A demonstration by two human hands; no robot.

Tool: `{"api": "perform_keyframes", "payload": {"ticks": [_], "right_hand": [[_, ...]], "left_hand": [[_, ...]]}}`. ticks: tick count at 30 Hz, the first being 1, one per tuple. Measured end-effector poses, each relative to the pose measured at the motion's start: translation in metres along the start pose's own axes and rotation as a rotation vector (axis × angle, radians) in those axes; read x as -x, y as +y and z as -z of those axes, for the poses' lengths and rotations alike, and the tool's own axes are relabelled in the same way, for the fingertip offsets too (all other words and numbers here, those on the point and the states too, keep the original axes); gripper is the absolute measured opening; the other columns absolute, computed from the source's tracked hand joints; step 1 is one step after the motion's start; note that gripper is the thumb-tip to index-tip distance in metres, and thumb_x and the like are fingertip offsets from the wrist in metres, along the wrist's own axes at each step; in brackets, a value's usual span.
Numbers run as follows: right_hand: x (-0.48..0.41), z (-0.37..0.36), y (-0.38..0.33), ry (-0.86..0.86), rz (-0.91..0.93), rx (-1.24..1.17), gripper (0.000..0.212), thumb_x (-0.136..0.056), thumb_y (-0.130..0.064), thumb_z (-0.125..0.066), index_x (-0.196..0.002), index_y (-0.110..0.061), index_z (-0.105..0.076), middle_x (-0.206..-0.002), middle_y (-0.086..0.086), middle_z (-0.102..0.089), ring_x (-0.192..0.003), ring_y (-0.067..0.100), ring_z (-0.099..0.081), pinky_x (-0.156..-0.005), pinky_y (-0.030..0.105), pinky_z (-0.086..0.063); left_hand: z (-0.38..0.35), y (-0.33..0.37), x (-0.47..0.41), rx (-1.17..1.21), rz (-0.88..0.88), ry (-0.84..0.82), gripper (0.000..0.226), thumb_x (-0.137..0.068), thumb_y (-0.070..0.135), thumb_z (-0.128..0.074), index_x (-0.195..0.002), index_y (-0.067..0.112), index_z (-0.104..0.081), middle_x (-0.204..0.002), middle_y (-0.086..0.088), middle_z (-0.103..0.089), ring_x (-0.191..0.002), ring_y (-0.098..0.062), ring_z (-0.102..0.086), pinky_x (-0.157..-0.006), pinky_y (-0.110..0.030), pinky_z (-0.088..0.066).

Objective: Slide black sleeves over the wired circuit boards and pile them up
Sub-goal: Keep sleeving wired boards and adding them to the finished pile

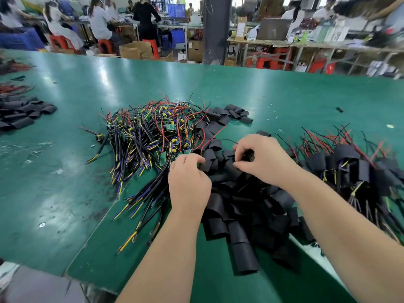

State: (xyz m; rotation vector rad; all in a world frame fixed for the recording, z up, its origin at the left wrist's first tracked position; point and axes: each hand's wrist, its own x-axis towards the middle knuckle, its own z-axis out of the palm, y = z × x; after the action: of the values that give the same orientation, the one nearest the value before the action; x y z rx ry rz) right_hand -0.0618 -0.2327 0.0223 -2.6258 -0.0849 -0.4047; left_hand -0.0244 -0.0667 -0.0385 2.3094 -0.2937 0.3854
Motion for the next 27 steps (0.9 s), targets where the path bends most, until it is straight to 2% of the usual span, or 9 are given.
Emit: {"api": "perform_keyframes", "payload": {"ticks": [4, 8, 10, 13, 16, 18, 21, 25, 27], "right_hand": [[0.027, 0.007, -0.010, 0.289, -0.038, -0.037, 0.024, -0.078, 0.002, -0.065, -0.080, -0.021, -0.057, -0.077, -0.003, -0.064, -0.069, 0.001, -0.055, -0.065, 0.004, -0.038], [0.053, 0.008, -0.018, 0.367, -0.128, -0.142, 0.027, -0.081, -0.002, -0.067, -0.098, -0.023, -0.061, -0.083, -0.014, -0.068, -0.080, -0.003, -0.056, -0.070, -0.002, -0.036], [0.062, 0.004, -0.021, 0.351, -0.171, -0.133, 0.022, -0.080, -0.005, -0.069, -0.090, -0.024, -0.064, -0.080, -0.016, -0.067, -0.081, 0.000, -0.056, -0.070, 0.000, -0.038], [0.073, -0.005, -0.024, 0.288, -0.200, -0.265, 0.021, -0.076, -0.010, -0.074, -0.075, -0.023, -0.059, -0.073, -0.010, -0.067, -0.069, 0.005, -0.059, -0.066, 0.014, -0.046], [0.079, -0.014, -0.029, 0.123, -0.158, -0.489, 0.028, -0.078, -0.011, -0.072, -0.068, -0.019, -0.047, -0.076, 0.004, -0.069, -0.064, 0.008, -0.063, -0.061, 0.027, -0.050], [0.081, -0.021, -0.036, -0.008, -0.129, -0.664, 0.028, -0.082, -0.010, -0.066, -0.067, -0.016, -0.043, -0.080, 0.012, -0.070, -0.074, 0.008, -0.071, -0.057, 0.031, -0.053], [0.078, -0.033, -0.040, -0.092, -0.081, -0.556, 0.023, -0.079, -0.022, -0.062, -0.069, -0.014, -0.043, -0.070, 0.009, -0.065, -0.069, 0.016, -0.069, -0.058, 0.042, -0.053], [0.074, -0.039, -0.035, -0.071, -0.069, -0.348, 0.033, -0.081, -0.024, -0.065, -0.067, -0.018, -0.036, -0.064, 0.005, -0.048, -0.056, 0.021, -0.056, -0.052, 0.027, -0.038], [0.074, -0.039, -0.031, -0.009, -0.084, -0.343, 0.037, -0.083, -0.022, -0.066, -0.065, -0.019, -0.033, -0.064, 0.005, -0.045, -0.057, 0.026, -0.055, -0.053, 0.029, -0.038]], "left_hand": [[0.009, -0.005, 0.004, -0.280, 0.098, 0.142, 0.035, -0.081, 0.015, -0.058, -0.112, 0.030, -0.062, -0.115, 0.005, -0.058, -0.110, -0.024, -0.046, -0.090, -0.035, -0.027], [0.011, -0.007, 0.003, -0.395, 0.183, 0.069, 0.036, -0.084, 0.031, -0.061, -0.119, 0.034, -0.060, -0.119, 0.003, -0.051, -0.111, -0.023, -0.042, -0.087, -0.036, -0.024], [0.014, -0.009, 0.001, -0.392, 0.179, 0.062, 0.034, -0.083, 0.037, -0.064, -0.117, 0.034, -0.061, -0.118, 0.003, -0.051, -0.109, -0.022, -0.046, -0.089, -0.037, -0.029], [0.018, -0.011, -0.002, -0.363, 0.167, 0.077, 0.029, -0.085, 0.038, -0.066, -0.113, 0.032, -0.062, -0.115, 0.003, -0.055, -0.103, -0.021, -0.054, -0.089, -0.036, -0.032], [0.024, -0.011, -0.005, -0.368, 0.165, 0.066, 0.026, -0.085, 0.039, -0.068, -0.109, 0.031, -0.063, -0.109, 0.005, -0.059, -0.095, -0.020, -0.060, -0.088, -0.035, -0.032], [0.027, -0.010, -0.004, -0.452, 0.131, 0.018, 0.030, -0.083, 0.044, -0.067, -0.110, 0.033, -0.061, -0.108, 0.006, -0.060, -0.092, -0.018, -0.061, -0.086, -0.034, -0.033], [0.027, -0.009, 0.000, -0.533, 0.095, -0.042, 0.033, -0.086, 0.038, -0.066, -0.117, 0.033, -0.058, -0.106, 0.005, -0.061, -0.091, -0.018, -0.062, -0.077, -0.031, -0.029], [0.027, -0.008, 0.000, -0.473, 0.110, -0.049, 0.039, -0.087, 0.018, -0.061, -0.124, 0.031, -0.055, -0.108, 0.004, -0.064, -0.096, -0.019, -0.061, -0.079, -0.031, -0.031], [0.028, -0.011, -0.002, -0.448, 0.122, -0.047, 0.040, -0.088, 0.015, -0.059, -0.124, 0.032, -0.055, -0.108, 0.006, -0.065, -0.097, -0.018, -0.061, -0.080, -0.032, -0.030]]}}
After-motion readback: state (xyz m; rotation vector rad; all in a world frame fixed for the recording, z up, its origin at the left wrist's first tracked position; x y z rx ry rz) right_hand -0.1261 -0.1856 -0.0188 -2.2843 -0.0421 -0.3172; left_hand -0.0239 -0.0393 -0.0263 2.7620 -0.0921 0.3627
